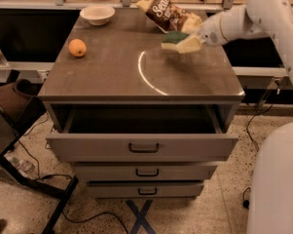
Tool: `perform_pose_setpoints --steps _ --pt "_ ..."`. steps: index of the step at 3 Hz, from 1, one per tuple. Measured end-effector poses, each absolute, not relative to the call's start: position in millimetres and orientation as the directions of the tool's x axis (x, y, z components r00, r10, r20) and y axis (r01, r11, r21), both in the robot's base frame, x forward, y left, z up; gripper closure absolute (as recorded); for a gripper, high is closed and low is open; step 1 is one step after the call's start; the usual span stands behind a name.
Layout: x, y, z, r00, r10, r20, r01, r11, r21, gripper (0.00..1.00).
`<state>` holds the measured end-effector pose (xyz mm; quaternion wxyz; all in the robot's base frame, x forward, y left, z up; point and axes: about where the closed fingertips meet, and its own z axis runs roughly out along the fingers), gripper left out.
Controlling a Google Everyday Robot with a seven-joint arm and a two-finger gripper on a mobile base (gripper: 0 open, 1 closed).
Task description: Move sponge near orange
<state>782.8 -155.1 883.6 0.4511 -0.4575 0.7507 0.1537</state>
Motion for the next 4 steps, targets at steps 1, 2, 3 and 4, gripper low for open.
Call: perform_pose_setpoints --steps 1,2,3,4 --pt "767 -121 919 -0.146 -0.599 -0.788 -0.837 0.499 -0.224 1.0" --pt "745 -70 921 -0.195 -0.563 -0.803 -0.836 0.523 -0.164 1.0" --pt "728 -26 896 -0.235 -0.513 -0.826 -0.833 0.545 -0.101 1.0" --pt "712 19 875 -0.237 -0.501 -0.832 -0.85 0.522 -0.072 1.0"
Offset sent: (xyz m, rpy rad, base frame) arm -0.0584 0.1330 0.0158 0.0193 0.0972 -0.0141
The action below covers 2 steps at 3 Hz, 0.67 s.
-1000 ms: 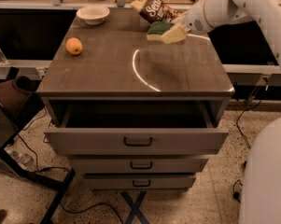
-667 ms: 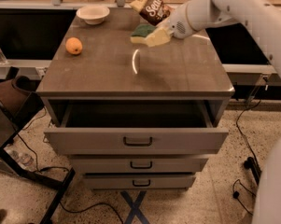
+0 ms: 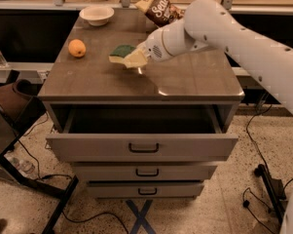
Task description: Move sponge near orange
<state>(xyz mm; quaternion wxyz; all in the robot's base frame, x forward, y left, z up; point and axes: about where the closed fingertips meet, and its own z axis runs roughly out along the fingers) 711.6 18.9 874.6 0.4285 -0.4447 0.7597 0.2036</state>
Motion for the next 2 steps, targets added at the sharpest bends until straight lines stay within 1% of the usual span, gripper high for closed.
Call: perform_pose_setpoints --steps 1,2 --pt "699 57 861 -0.227 -0.49 -0.842 -0.878 0.477 -0.041 1.0" --pt "691 88 859 -0.19 -0.491 -0.85 -0.904 0.426 -0.043 1.0"
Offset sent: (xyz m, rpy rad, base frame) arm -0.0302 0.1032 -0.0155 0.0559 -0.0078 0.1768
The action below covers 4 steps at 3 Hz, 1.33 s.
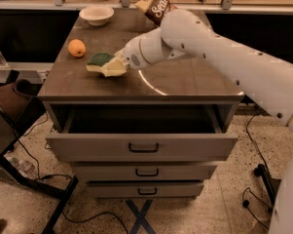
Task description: Move sponge near orange
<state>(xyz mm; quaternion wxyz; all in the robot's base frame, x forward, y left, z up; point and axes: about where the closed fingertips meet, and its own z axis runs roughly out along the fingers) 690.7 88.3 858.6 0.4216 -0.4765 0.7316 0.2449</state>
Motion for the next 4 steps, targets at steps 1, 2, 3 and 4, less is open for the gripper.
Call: perform_pose_setpoints --steps 1,2,3,4 --pt "685.3 120.4 852.7 -0.161 -0.489 -0.857 -0.933 0.359 -0.029 1.0" --pt "684.8 121.8 851.6 -0.162 -0.49 -0.857 -0.934 0.357 -0.028 0.82" --pt "684.1 123.7 850.5 -0.162 -0.49 -0.856 -0.935 0.354 -0.026 0.59" --pt "683.4 125.9 849.4 -0.162 -0.491 -0.856 -0.936 0.351 -0.024 0.35"
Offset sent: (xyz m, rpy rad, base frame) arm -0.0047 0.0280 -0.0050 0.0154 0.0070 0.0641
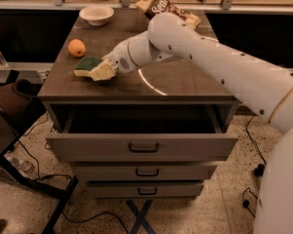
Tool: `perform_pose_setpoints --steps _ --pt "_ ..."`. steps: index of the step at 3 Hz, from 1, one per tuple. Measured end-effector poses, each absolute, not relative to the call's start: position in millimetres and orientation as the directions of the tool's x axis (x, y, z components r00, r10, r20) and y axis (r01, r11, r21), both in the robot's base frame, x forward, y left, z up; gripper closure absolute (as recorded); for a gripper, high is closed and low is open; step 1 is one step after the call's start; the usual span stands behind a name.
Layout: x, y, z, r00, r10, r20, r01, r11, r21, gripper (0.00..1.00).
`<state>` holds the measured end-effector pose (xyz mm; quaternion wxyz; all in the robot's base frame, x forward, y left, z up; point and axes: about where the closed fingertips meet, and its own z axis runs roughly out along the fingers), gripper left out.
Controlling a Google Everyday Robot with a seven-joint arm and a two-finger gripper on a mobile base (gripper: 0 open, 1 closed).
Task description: Move sponge near orange
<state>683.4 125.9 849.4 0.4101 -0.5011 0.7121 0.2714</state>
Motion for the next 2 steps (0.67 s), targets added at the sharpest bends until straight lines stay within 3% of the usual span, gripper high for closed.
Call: perform_pose_setpoints --steps 1,2 --pt "682.4 128.9 847.8 -0.161 -0.492 -0.856 -0.938 0.346 -0.022 0.04" --pt "682.1 130.0 847.2 -0.161 -0.492 -0.855 -0.939 0.344 -0.021 0.0"
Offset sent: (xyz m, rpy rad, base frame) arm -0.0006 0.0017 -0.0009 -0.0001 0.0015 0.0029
